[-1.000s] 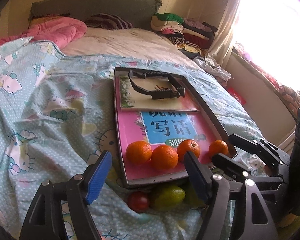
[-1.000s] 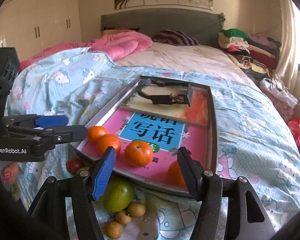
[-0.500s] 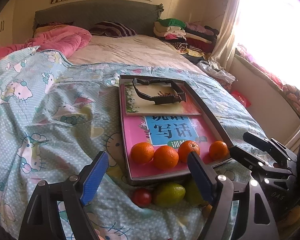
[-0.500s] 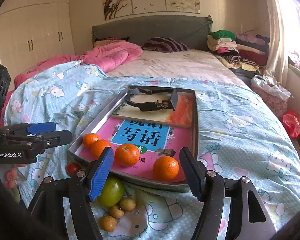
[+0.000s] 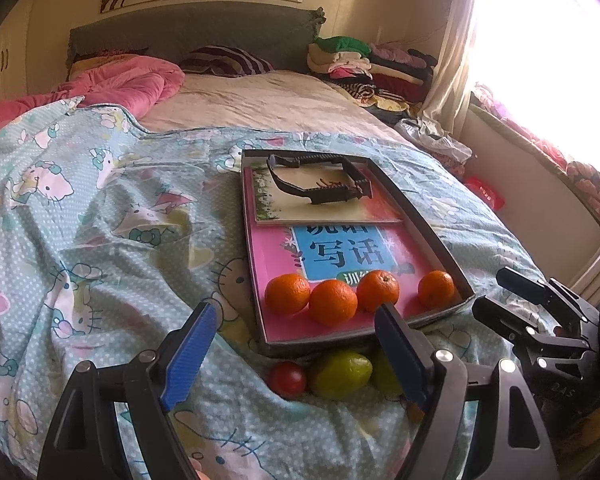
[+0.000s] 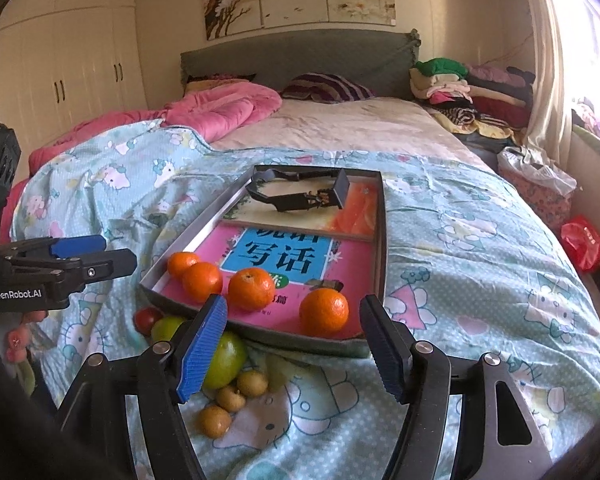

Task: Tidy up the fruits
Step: 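Withdraw both open grippers from the tray toward the remaining fruit, then reach the right gripper to a small brown round fruit and close on it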

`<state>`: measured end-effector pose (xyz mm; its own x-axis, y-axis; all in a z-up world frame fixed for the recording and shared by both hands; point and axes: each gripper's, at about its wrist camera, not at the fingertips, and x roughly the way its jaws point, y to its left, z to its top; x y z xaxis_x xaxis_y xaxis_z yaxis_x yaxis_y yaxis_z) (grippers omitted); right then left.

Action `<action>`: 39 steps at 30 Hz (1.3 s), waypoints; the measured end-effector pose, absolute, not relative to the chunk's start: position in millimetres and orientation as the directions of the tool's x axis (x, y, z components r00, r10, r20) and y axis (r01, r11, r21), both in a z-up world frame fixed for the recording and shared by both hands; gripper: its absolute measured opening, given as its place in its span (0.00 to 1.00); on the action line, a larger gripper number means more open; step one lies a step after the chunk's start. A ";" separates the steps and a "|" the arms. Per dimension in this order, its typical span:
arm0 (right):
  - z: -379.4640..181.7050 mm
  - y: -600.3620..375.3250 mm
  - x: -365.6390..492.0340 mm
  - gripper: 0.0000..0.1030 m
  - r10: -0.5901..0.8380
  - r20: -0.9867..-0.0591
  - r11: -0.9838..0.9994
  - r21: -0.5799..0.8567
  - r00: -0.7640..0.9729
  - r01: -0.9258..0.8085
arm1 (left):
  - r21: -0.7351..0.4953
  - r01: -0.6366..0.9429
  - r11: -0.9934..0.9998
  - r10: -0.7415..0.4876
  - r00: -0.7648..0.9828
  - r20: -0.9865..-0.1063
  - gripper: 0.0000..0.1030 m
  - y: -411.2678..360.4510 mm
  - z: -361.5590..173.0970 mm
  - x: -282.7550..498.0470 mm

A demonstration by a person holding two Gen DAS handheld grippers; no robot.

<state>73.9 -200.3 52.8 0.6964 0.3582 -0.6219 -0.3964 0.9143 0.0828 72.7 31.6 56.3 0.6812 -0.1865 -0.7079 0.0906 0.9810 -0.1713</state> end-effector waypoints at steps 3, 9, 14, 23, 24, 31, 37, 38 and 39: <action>49.2 -198.6 67.5 0.69 0.367 -0.631 0.909 0.087 0.683 -0.408 | -0.158 0.101 0.982 -0.184 0.677 -0.713 0.78 28.0 53.8 68.9; 40.3 -190.3 56.3 0.69 0.385 -0.648 0.896 0.091 0.657 -0.436 | -0.136 0.116 0.984 -0.178 0.657 -0.733 0.78 19.9 45.2 63.1; 27.5 -181.4 47.7 0.69 0.398 -0.677 0.882 0.095 0.620 -0.462 | -0.121 0.125 0.985 -0.173 0.643 -0.746 0.78 15.2 38.5 59.0; 8.5 -177.6 38.1 0.69 0.401 -0.717 0.876 0.119 0.570 -0.467 | -0.102 0.134 0.986 -0.165 0.628 -0.761 0.78 9.6 31.1 56.0; 7.2 -177.1 37.5 0.69 0.399 -0.721 0.877 0.118 0.567 -0.467 | -0.102 0.134 0.986 -0.164 0.626 -0.762 0.78 9.3 30.4 56.0; 3.3 -175.3 33.3 0.69 0.401 -0.727 0.873 0.117 0.558 -0.474 | -0.093 0.138 0.986 -0.159 0.611 -0.775 0.78 8.6 24.1 53.1; -3.8 -178.8 32.7 0.68 0.402 -0.735 0.876 0.133 0.547 -0.464 | -0.090 0.141 0.986 -0.157 0.597 -0.787 0.78 8.2 16.6 51.8; -4.2 -178.2 31.9 0.67 0.404 -0.734 0.873 0.131 0.546 -0.469 | -0.088 0.141 0.986 -0.155 0.594 -0.790 0.78 8.1 15.2 52.0; -4.8 -177.0 31.1 0.63 0.408 -0.733 0.869 0.131 0.544 -0.477 | -0.089 0.141 0.986 -0.156 0.591 -0.792 0.78 8.1 14.1 52.4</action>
